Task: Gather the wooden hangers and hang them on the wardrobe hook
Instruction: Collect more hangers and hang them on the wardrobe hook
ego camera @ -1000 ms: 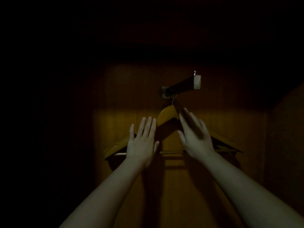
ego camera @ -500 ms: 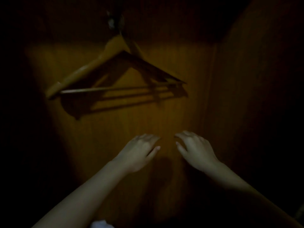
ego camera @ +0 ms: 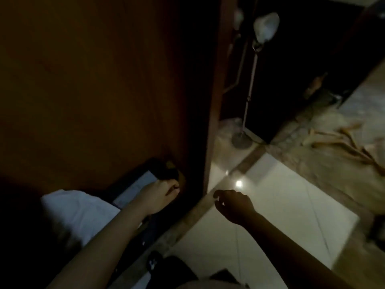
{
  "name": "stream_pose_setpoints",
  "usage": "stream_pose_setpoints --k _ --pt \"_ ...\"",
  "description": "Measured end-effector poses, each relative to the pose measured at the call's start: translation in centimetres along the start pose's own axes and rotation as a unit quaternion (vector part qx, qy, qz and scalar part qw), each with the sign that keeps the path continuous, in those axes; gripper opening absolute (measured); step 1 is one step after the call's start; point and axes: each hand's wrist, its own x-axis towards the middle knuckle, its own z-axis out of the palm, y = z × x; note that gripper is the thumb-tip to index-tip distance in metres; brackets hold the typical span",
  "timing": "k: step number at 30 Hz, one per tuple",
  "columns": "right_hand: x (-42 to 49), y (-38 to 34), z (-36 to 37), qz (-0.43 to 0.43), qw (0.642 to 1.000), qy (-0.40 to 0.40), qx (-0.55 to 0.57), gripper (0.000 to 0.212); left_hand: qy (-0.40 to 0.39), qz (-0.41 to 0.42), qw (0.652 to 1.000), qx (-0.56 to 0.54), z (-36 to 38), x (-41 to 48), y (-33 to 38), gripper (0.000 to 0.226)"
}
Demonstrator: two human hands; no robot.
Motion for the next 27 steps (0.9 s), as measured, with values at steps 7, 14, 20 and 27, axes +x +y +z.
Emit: stream_pose_setpoints --k 7,14,20,27 --pt "-8.9 12.8 10.3 0.184 0.976 -0.095 0.067 0.033 -0.148 -0.066 0.986 -0.044 16.3 0.4 5.2 0.031" --pt "-15.9 19.9 16.5 0.346 0.907 -0.124 0.207 0.031 -0.246 -0.122 0.959 -0.07 22.2 2.9 7.4 0.026" --pt "-18.4 22.1 20.0 0.44 0.825 -0.118 0.334 0.031 -0.294 -0.11 0.948 -0.051 22.3 7.4 8.8 0.021" --pt "-12.8 24.9 16.8 0.504 0.738 -0.065 0.444 0.027 -0.355 -0.053 0.933 0.036 19.5 18.0 12.6 0.029"
